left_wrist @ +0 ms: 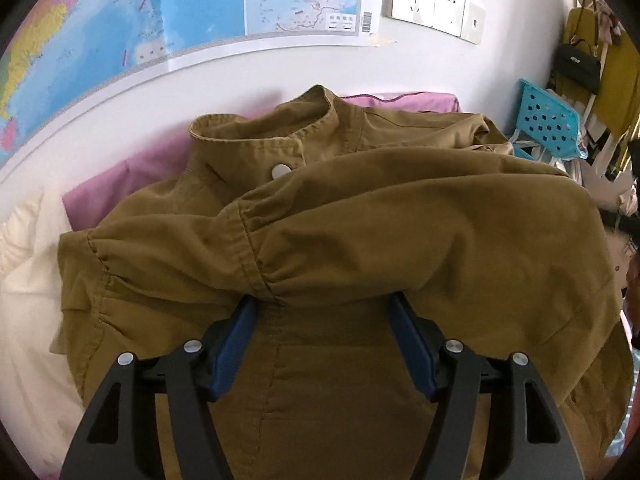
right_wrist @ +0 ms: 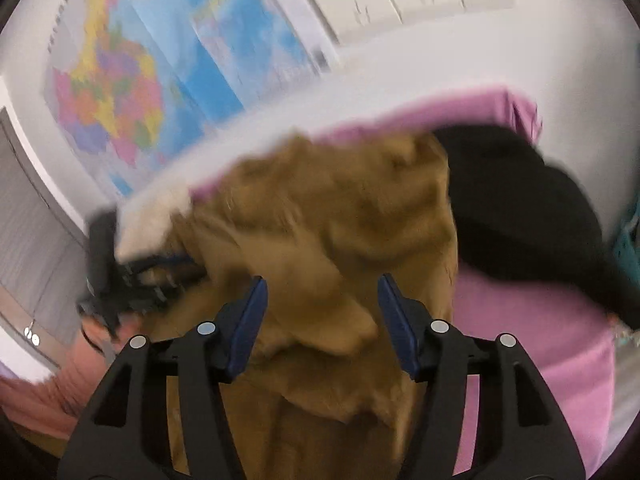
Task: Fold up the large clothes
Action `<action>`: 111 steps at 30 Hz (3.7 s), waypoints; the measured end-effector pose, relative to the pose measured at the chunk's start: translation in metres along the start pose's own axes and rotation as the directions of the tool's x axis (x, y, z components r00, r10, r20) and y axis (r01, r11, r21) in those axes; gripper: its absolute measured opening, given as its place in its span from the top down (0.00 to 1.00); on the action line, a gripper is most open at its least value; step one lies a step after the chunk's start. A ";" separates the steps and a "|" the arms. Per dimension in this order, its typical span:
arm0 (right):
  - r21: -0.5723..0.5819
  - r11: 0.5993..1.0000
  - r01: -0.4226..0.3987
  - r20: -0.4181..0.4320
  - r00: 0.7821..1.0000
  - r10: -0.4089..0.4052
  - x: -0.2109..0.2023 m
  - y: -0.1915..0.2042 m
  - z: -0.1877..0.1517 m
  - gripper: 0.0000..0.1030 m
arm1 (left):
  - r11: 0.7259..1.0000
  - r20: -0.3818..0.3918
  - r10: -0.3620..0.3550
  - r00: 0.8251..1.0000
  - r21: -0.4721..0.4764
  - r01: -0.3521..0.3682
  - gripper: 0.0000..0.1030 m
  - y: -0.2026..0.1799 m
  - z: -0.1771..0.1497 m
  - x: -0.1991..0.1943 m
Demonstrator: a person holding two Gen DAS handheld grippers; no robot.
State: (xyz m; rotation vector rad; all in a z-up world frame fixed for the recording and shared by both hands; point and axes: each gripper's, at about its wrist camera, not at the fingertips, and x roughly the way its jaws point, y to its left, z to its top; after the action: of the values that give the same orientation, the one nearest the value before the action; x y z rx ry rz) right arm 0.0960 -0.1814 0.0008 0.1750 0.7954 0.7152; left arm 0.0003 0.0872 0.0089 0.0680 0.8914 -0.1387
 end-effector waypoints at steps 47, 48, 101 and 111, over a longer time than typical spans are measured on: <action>-0.482 0.815 0.321 -0.025 0.925 -0.379 0.119 0.064 0.032 0.89 | 0.974 0.085 0.223 0.971 -0.069 -0.217 0.26 0.042 -0.037 -0.030; -0.471 0.820 0.325 -0.027 0.924 -0.381 0.122 0.062 0.034 0.89 | 0.973 0.091 0.226 0.970 -0.074 -0.220 0.26 0.044 -0.039 -0.033; -0.355 0.887 0.296 -0.096 0.932 -0.349 0.074 0.028 -0.016 0.92 | 0.975 0.015 0.160 0.987 -0.158 -0.156 0.43 0.084 -0.115 -0.048; -0.294 0.923 0.249 0.031 0.967 -0.251 0.002 0.045 -0.022 0.51 | 0.963 0.073 0.163 0.984 -0.227 -0.143 0.39 0.084 -0.128 -0.083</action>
State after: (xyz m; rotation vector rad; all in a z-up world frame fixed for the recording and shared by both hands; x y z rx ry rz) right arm 0.0581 -0.1492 0.0023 -0.1988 0.6927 0.5830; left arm -0.1369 0.1930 -0.0063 -0.0761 0.8021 0.1017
